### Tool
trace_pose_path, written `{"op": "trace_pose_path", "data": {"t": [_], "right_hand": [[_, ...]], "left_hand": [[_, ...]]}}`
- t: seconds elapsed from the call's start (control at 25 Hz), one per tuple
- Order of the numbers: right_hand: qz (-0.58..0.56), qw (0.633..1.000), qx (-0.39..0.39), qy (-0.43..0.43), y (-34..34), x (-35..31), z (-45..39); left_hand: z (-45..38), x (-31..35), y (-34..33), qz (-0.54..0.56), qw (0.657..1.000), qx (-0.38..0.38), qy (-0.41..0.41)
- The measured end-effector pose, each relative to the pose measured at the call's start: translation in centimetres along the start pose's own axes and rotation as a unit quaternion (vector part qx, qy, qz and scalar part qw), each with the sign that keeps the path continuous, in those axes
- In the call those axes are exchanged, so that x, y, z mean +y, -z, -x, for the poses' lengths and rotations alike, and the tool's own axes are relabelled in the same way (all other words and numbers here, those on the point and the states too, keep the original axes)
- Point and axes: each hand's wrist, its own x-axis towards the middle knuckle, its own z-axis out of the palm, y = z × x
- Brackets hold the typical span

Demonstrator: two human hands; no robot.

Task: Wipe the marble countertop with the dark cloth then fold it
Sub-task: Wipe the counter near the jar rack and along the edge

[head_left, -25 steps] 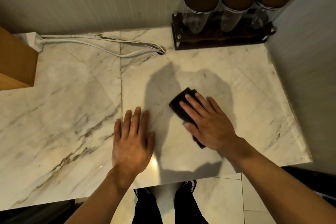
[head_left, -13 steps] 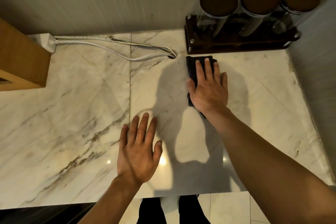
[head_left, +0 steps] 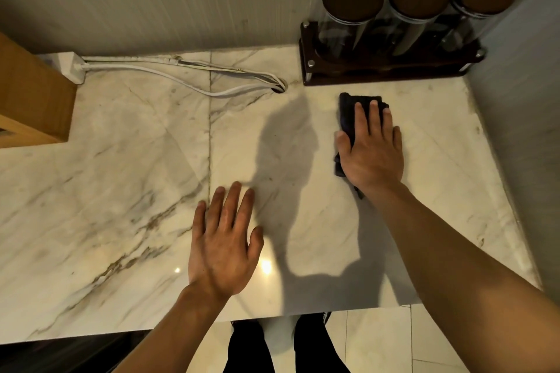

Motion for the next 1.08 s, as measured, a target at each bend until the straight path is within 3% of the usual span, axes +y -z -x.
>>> {"op": "trace_pose_path", "data": {"t": [0.64, 1.08], "right_hand": [[0.003, 0.999, 0.043, -0.029, -1.7, 3.3, 13.1], [0.031, 0.999, 0.013, 0.043, -1.5, 7.1, 20.2]], "left_hand": [[0.1, 0.2, 0.2, 0.017, 1.0, 0.006, -0.001], [0.2, 0.0, -0.3, 0.021, 1.0, 0.018, -0.009]]}}
